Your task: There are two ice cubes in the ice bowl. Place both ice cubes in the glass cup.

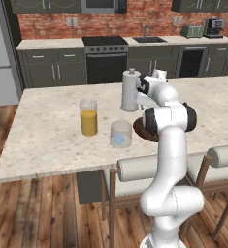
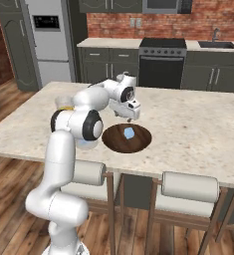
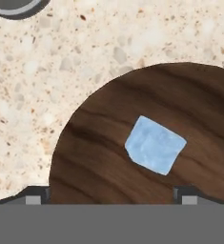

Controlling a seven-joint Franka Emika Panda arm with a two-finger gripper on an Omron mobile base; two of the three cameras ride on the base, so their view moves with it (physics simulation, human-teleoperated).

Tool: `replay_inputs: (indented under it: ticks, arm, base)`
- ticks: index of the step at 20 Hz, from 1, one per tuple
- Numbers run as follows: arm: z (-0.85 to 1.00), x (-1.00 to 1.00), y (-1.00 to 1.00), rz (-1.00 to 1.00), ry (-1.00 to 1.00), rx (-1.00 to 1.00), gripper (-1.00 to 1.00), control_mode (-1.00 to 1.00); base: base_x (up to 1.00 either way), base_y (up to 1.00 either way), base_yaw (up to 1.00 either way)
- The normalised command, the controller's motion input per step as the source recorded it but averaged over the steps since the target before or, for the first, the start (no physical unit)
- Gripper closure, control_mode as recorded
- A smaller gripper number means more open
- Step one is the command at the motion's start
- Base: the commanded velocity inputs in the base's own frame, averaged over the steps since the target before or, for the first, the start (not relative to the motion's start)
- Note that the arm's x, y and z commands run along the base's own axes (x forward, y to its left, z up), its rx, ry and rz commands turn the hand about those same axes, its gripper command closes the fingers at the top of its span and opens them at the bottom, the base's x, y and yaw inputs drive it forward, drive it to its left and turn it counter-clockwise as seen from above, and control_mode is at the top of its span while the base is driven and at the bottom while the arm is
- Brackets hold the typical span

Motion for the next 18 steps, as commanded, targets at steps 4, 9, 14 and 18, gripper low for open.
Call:
replay_inputs:
  ticks: [4,9,14,18]
  arm:
    - [-0.36,-0.03,-0.57,0.0,-0.07,-0.03,-1.0,-1.0]
    - [-0.52,-0.07,-0.28,0.0,-0.04,-0.09,-1.0,-1.0]
    - [-0.25,0.0,-0.01,0.0,-0.02,-0.01,-1.0,-1.0]
    - [-0.13,0.0,0.0,0.0,0.0,0.0,-1.0,-1.0]
  base:
    - [0.0,0.0,0.0]
    - [0.0,0.0,0.0]
    - [0.0,0.0,0.0]
    - [0.0,0.0,0.0]
